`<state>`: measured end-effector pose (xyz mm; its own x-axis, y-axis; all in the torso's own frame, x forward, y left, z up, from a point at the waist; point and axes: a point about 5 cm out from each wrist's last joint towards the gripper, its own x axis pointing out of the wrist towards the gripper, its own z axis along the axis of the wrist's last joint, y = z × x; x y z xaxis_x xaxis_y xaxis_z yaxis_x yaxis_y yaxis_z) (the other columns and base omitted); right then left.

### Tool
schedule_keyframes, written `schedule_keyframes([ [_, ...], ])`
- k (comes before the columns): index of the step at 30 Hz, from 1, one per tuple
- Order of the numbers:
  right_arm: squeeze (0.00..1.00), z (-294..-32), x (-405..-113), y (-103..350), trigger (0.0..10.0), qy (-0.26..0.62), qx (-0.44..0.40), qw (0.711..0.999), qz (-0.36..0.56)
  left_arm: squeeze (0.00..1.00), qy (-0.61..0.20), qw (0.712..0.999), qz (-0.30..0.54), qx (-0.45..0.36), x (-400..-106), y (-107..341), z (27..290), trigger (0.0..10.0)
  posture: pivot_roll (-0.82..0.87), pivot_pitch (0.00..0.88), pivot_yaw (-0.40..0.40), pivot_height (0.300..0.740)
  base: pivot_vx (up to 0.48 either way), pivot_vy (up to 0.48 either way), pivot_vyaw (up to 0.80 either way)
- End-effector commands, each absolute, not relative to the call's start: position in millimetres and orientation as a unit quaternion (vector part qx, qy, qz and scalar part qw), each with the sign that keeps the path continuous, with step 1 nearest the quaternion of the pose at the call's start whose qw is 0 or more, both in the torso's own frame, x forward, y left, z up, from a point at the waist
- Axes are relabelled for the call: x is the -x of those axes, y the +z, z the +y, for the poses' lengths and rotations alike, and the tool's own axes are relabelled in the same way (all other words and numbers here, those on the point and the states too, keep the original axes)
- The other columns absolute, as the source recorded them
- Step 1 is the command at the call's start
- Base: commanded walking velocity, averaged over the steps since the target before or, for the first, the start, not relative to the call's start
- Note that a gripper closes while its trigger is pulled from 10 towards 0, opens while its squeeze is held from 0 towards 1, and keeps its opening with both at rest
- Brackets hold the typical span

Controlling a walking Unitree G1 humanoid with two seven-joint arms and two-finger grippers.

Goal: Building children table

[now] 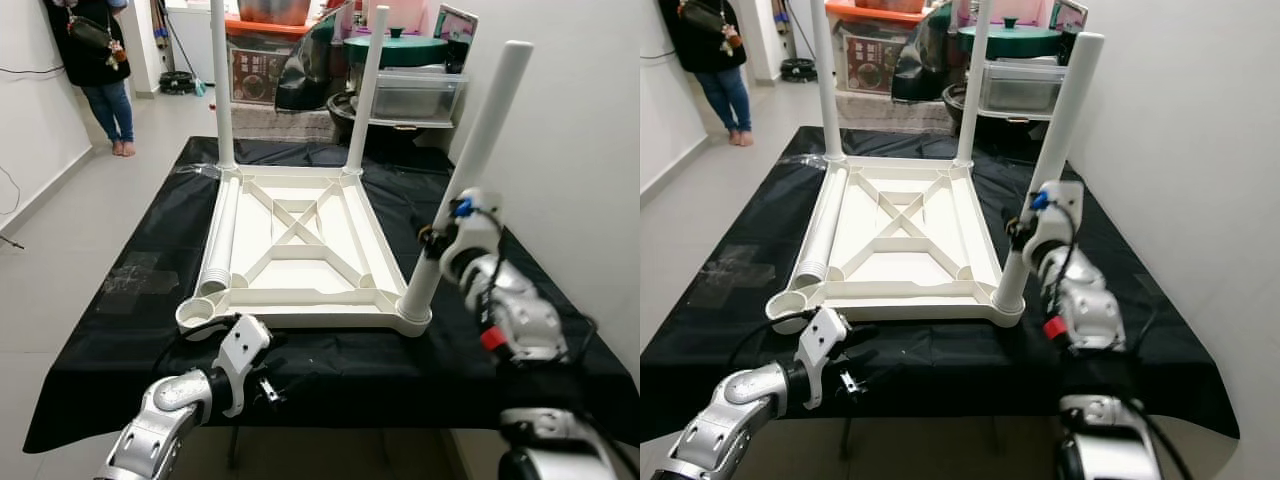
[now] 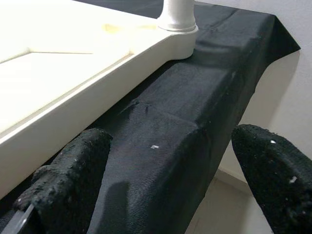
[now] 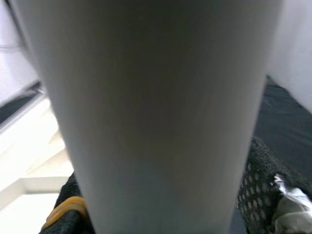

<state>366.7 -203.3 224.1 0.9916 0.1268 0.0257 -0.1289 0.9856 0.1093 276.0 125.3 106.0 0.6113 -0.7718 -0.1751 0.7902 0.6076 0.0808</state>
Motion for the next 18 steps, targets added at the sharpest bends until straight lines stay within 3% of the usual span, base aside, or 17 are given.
schedule_keyframes([
  [1,0.0,-206,-356,236,10.0,0.21,-0.046,0.976,-0.036,0.0,-0.442,0.891,0.068,-0.081,-275,103,124,10.0,0.04,0.0,-0.109,0.74,0.0,0.0,0.0],
  [2,0.0,-206,-356,236,10.0,0.21,-0.046,0.976,-0.036,0.0,-0.442,0.891,0.068,-0.081,-275,103,124,10.0,0.04,0.0,-0.109,0.74,0.0,0.0,0.0],
  [4,0.0,-205,-342,231,10.0,0.335,-0.018,0.942,-0.013,0.0,-0.442,0.891,0.068,-0.083,-275,102,125,10.0,0.05,0.0,-0.111,0.74,0.0,0.0,0.0],
  [7,0.0,-205,-338,226,10.0,0.365,-0.009,0.931,0.003,0.0,-0.442,0.891,0.067,-0.083,-276,103,125,10.0,0.05,0.0,-0.11,0.74,0.0,0.0,0.0],
  [8,0.0,-205,-337,223,7.3,0.376,-0.004,0.926,0.011,0.0,-0.442,0.891,0.067,-0.083,-276,103,125,10.0,0.05,0.0,-0.11,0.74,0.0,0.0,0.0],
  [9,0.0,-205,-337,223,7.3,0.376,-0.004,0.926,0.011,0.0,-0.442,0.891,0.067,-0.083,-276,103,125,10.0,0.05,0.0,-0.11,0.74,0.0,0.0,0.0],
  [10,0.0,-205,-344,215,0.0,0.337,0.007,0.941,0.026,0.0,-0.442,0.891,0.066,-0.084,-276,103,124,10.0,0.05,0.0,-0.11,0.74,0.0,0.0,0.0],
  [13,0.0,-205,-350,210,0.0,0.303,0.014,0.952,0.034,0.0,-0.442,0.89,0.066,-0.084,-275,103,125,10.0,0.05,0.0,-0.109,0.74,0.0,0.0,0.0],
  [14,0.0,-203,-361,206,0.0,0.184,-0.009,0.982,0.044,0.0,-0.442,0.89,0.067,-0.085,-275,103,125,10.0,0.05,0.0,-0.106,0.74,0.0,0.0,0.0],
  [15,0.0,-203,-361,206,0.0,0.184,-0.009,0.982,0.044,0.0,-0.442,0.89,0.067,-0.085,-275,103,125,10.0,0.05,0.0,-0.106,0.74,0.0,0.0,0.0],
  [17,0.0,-195,-364,195,0.0,0.006,-0.064,0.996,0.064,0.0,-0.442,0.89,0.068,-0.086,-275,103,126,10.0,0.05,0.0,-0.104,0.74,0.0,0.0,0.0],
  [18,0.0,-195,-364,195,0.0,0.006,-0.064,0.996,0.064,0.0,-0.442,0.89,0.068,-0.086,-275,103,126,10.0,0.05,0.0,-0.104,0.74,0.0,0.0,0.0],
])
